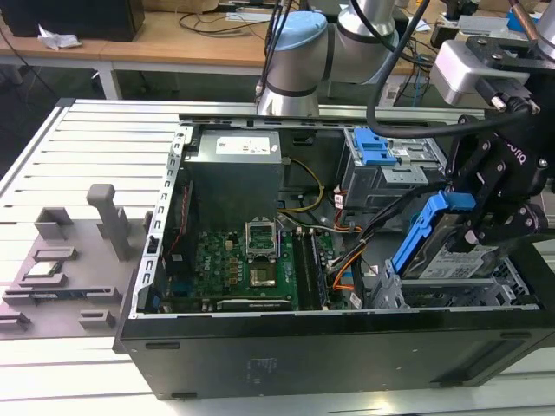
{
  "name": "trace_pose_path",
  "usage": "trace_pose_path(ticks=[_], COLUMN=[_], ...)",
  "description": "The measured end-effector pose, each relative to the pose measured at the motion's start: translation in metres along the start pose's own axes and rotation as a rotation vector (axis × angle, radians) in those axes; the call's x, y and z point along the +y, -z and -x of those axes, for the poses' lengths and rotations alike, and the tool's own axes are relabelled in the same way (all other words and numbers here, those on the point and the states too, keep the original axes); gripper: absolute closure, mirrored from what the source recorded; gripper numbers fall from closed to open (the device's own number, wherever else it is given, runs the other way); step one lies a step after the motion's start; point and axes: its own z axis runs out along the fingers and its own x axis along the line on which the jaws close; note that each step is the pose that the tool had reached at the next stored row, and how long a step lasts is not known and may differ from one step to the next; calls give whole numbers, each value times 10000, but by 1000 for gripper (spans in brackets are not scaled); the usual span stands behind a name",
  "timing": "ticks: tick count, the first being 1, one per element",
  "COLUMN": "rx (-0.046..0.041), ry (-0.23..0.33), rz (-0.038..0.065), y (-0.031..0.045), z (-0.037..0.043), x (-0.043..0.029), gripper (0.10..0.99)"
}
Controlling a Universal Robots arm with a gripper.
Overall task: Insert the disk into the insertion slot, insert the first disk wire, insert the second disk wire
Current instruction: 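Insert the disk into the insertion slot, then insert the first disk wire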
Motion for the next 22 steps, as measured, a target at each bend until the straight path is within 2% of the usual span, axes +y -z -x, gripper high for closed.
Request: trace_pose_path(ticks=[2,3,6,7,12,22], rx=[3,3,7,9,14,24], ry=[0,0,-1,-1,-1,-2], rz=[0,0,0,0,0,-1], y=[0,-1,0,0,0,-10], z=[0,0,0,0,0,1], x=[0,0,0,0,0,0], gripper=[710,647,647,659,973,980])
